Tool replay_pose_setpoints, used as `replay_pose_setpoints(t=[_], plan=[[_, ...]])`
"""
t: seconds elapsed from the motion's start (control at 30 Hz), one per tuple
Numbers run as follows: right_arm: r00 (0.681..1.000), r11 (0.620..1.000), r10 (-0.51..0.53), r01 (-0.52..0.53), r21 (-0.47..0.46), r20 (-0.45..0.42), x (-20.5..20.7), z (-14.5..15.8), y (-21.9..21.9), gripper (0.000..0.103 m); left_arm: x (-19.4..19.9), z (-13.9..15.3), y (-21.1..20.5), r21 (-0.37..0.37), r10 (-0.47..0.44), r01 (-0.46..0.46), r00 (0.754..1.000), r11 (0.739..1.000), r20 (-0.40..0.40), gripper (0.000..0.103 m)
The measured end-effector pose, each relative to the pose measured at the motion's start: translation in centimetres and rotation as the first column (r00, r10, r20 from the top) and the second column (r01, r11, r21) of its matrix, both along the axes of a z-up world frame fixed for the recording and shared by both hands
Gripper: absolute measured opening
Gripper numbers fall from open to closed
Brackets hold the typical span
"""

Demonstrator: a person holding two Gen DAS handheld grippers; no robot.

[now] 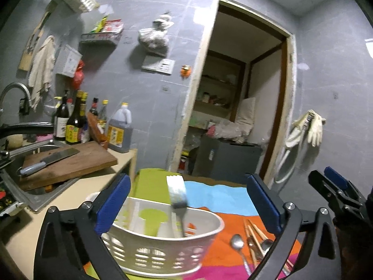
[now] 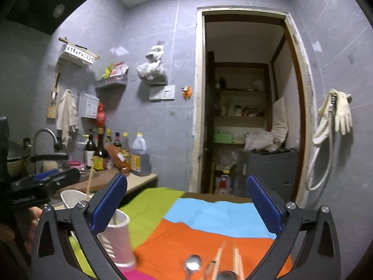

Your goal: Organize utensils

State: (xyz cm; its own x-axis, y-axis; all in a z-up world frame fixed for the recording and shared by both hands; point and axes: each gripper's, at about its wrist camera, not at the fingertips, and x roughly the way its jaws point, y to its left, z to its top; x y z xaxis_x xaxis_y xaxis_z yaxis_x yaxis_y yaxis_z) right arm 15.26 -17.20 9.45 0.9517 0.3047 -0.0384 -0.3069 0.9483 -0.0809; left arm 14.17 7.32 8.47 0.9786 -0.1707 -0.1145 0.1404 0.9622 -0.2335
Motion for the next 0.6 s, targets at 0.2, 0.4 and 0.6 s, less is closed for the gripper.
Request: replay_pose_setpoints(t=[0.2, 0.4, 0.6], plan=[[0.997, 0.997, -0.065, 0.064, -0.034, -0.032, -0.1, -0.8, -3.3, 0.103, 0.1, -0.5, -3.7, 0.057, -0.075, 0.077, 0.997, 0.995, -0.031, 0.099], [0.987, 0.991, -0.127, 0.122, -0.052, -0.097, 0.7, -2.1, -6.4, 0.103, 1.4, -1.9, -6.9, 0.09, -0.132, 0.142, 0.985, 0.986, -0.107, 0.099], [0.963, 0.982, -0.18, 0.166, -0.086, -0.199, 2.0, -4.0, -8.9, 0.103, 2.7, -3.5, -9.9, 0.141, -0.148, 0.175, 0.972, 0.974, -0.185, 0.099]])
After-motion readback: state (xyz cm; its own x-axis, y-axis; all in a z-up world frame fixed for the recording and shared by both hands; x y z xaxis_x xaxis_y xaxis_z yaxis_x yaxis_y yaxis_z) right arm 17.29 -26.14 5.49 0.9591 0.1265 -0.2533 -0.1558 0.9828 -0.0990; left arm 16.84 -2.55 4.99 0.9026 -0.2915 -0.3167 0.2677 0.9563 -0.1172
